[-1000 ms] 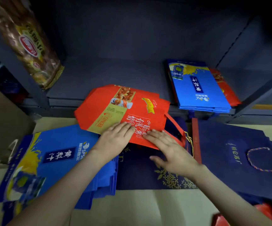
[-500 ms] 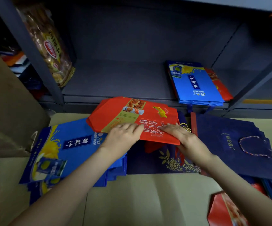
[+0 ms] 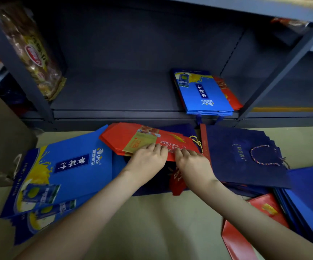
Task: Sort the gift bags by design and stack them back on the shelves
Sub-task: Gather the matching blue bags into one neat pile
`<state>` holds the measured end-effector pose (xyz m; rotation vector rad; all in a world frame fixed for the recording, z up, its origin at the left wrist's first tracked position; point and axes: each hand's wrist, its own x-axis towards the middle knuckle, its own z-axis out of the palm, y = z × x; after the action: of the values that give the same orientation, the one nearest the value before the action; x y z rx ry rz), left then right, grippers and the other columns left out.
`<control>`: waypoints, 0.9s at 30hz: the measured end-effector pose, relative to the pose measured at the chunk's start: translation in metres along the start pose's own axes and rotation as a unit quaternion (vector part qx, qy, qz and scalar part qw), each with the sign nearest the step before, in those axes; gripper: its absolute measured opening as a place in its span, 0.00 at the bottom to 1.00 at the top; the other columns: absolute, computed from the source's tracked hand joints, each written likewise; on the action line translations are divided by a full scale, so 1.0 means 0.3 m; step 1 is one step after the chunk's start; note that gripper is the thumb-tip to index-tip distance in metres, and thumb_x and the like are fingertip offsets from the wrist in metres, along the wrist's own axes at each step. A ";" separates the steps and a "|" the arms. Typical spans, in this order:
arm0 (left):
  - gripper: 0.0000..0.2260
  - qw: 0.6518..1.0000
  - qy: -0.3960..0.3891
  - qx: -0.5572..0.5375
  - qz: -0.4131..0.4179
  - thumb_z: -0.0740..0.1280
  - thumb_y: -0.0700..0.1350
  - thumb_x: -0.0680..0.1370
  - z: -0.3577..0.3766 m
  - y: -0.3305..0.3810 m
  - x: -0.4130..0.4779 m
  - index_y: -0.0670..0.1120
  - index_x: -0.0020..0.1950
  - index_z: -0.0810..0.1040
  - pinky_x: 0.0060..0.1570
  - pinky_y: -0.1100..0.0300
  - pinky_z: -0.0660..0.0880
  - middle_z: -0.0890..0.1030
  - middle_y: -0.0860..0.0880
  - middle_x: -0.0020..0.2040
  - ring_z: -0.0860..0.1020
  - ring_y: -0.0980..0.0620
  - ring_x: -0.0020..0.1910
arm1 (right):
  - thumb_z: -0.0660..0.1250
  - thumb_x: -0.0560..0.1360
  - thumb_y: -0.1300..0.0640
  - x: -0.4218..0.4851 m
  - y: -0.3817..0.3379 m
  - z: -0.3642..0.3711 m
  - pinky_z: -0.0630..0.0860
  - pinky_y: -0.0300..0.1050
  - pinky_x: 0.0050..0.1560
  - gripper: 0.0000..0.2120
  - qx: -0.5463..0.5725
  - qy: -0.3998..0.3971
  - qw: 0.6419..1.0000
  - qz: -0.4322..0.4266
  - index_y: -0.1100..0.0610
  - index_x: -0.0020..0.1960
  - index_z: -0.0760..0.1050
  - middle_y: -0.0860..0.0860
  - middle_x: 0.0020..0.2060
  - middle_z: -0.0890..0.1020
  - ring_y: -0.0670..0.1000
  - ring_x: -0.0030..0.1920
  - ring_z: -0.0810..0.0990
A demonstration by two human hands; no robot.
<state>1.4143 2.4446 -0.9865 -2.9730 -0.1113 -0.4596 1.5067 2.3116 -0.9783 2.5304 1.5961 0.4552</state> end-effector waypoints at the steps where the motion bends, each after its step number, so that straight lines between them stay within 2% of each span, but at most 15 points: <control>1: 0.11 1.000 0.004 -0.005 -0.003 0.63 0.38 0.69 -0.005 -0.011 -0.010 0.39 0.48 0.81 0.39 0.57 0.79 0.84 0.41 0.42 0.83 0.45 0.40 | 0.82 0.45 0.61 0.001 0.014 -0.004 0.77 0.42 0.28 0.26 -0.004 0.002 1.000 0.003 0.63 0.42 0.82 0.56 0.31 0.82 0.56 0.30 0.82; 3: 0.14 1.000 -0.012 -0.010 -0.021 0.70 0.37 0.66 -0.004 -0.042 -0.024 0.39 0.50 0.81 0.41 0.56 0.79 0.84 0.41 0.43 0.83 0.44 0.42 | 0.82 0.47 0.63 -0.006 0.044 -0.010 0.80 0.45 0.32 0.29 -0.003 -0.005 1.000 0.004 0.66 0.47 0.82 0.59 0.36 0.83 0.59 0.34 0.84; 7: 0.13 0.999 -0.033 0.016 -0.025 0.58 0.34 0.66 0.027 -0.060 -0.032 0.39 0.43 0.81 0.37 0.57 0.79 0.84 0.42 0.40 0.83 0.45 0.38 | 0.82 0.47 0.64 -0.038 0.080 0.023 0.80 0.47 0.34 0.29 0.003 -0.065 0.998 0.014 0.66 0.47 0.82 0.60 0.38 0.84 0.59 0.38 0.84; 9: 0.15 0.999 -0.021 0.025 -0.005 0.56 0.34 0.68 0.042 -0.042 -0.029 0.40 0.43 0.81 0.37 0.58 0.79 0.84 0.43 0.41 0.83 0.46 0.39 | 0.82 0.51 0.61 -0.033 0.075 0.010 0.81 0.49 0.39 0.29 0.023 -0.107 0.993 0.031 0.66 0.50 0.80 0.62 0.45 0.83 0.61 0.47 0.84; 11: 0.14 0.999 0.004 0.029 0.018 0.56 0.34 0.70 0.047 -0.019 -0.029 0.41 0.44 0.81 0.39 0.58 0.79 0.84 0.43 0.41 0.83 0.47 0.39 | 0.74 0.69 0.55 -0.023 0.061 -0.023 0.74 0.52 0.60 0.32 0.032 -0.142 0.989 0.033 0.65 0.69 0.68 0.64 0.67 0.72 0.63 0.67 0.72; 13: 0.13 0.999 0.033 0.030 0.031 0.57 0.34 0.72 0.044 -0.008 -0.020 0.41 0.44 0.81 0.40 0.57 0.79 0.83 0.44 0.42 0.82 0.47 0.40 | 0.59 0.80 0.56 -0.018 0.070 -0.040 0.61 0.51 0.71 0.31 0.020 -0.178 0.984 0.016 0.58 0.78 0.48 0.59 0.76 0.56 0.61 0.75 0.57; 14: 0.12 0.998 0.051 0.027 0.035 0.58 0.34 0.72 0.039 -0.009 -0.015 0.41 0.44 0.81 0.40 0.57 0.78 0.83 0.44 0.41 0.82 0.47 0.40 | 0.58 0.81 0.57 -0.022 0.073 -0.045 0.61 0.51 0.71 0.31 0.024 -0.181 0.983 0.022 0.56 0.78 0.45 0.59 0.76 0.56 0.61 0.75 0.58; 15: 0.11 0.996 0.077 0.024 0.043 0.59 0.34 0.73 0.037 -0.009 -0.009 0.41 0.44 0.81 0.40 0.57 0.78 0.83 0.44 0.40 0.82 0.48 0.39 | 0.62 0.79 0.58 -0.031 0.081 -0.044 0.65 0.51 0.68 0.33 0.024 -0.157 0.987 0.015 0.57 0.78 0.49 0.61 0.74 0.61 0.61 0.73 0.63; 17: 0.10 0.991 0.119 0.014 0.061 0.60 0.35 0.73 0.027 -0.004 0.000 0.42 0.42 0.82 0.39 0.57 0.78 0.83 0.45 0.39 0.82 0.48 0.38 | 0.77 0.65 0.60 -0.054 0.108 -0.018 0.78 0.51 0.54 0.38 0.032 -0.118 0.992 0.007 0.61 0.72 0.67 0.63 0.61 0.78 0.63 0.58 0.79; 18: 0.10 0.989 0.132 0.006 0.066 0.61 0.35 0.73 0.020 0.005 0.006 0.42 0.43 0.82 0.40 0.57 0.78 0.83 0.45 0.40 0.82 0.48 0.39 | 0.80 0.59 0.62 -0.071 0.130 0.009 0.80 0.51 0.46 0.37 0.028 -0.087 0.996 0.000 0.62 0.67 0.73 0.62 0.54 0.82 0.62 0.51 0.83; 19: 0.11 0.987 0.144 -0.003 0.068 0.60 0.36 0.73 0.018 0.015 0.011 0.42 0.45 0.82 0.42 0.56 0.78 0.83 0.45 0.42 0.82 0.47 0.41 | 0.78 0.59 0.64 -0.090 0.154 0.026 0.81 0.50 0.43 0.33 0.029 -0.060 0.998 -0.003 0.63 0.64 0.76 0.61 0.51 0.83 0.61 0.47 0.84; 21: 0.15 0.988 0.145 -0.021 0.049 0.58 0.36 0.73 0.027 0.036 0.025 0.40 0.52 0.82 0.50 0.53 0.78 0.83 0.42 0.50 0.82 0.45 0.49 | 0.69 0.66 0.64 -0.129 0.202 0.038 0.81 0.49 0.41 0.26 0.029 -0.018 0.999 -0.005 0.63 0.65 0.74 0.61 0.52 0.83 0.61 0.48 0.84; 23: 0.19 0.990 0.133 -0.026 0.025 0.55 0.36 0.73 0.046 0.056 0.037 0.37 0.59 0.80 0.56 0.48 0.76 0.81 0.38 0.56 0.81 0.42 0.55 | 0.71 0.66 0.66 -0.167 0.253 0.055 0.82 0.50 0.42 0.32 0.044 -0.004 0.999 0.015 0.62 0.68 0.68 0.61 0.55 0.81 0.61 0.51 0.83; 25: 0.19 0.990 0.136 -0.024 0.034 0.54 0.35 0.75 0.061 0.084 0.049 0.35 0.60 0.78 0.57 0.46 0.76 0.80 0.37 0.58 0.80 0.40 0.57 | 0.72 0.66 0.67 -0.212 0.293 0.064 0.82 0.51 0.46 0.35 0.052 -0.001 0.998 0.030 0.60 0.70 0.63 0.61 0.58 0.80 0.61 0.54 0.82; 27: 0.17 0.984 0.162 -0.026 0.064 0.54 0.35 0.77 0.062 0.125 0.068 0.34 0.60 0.79 0.58 0.47 0.76 0.80 0.37 0.58 0.79 0.41 0.57 | 0.62 0.72 0.66 -0.261 0.324 0.062 0.81 0.51 0.50 0.26 0.052 0.022 0.997 0.043 0.59 0.70 0.63 0.60 0.59 0.80 0.60 0.56 0.81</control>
<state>1.4427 2.4111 -1.0022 -2.8826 0.1243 -0.9301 1.5647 2.1999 -0.9861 2.6922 1.5703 0.4526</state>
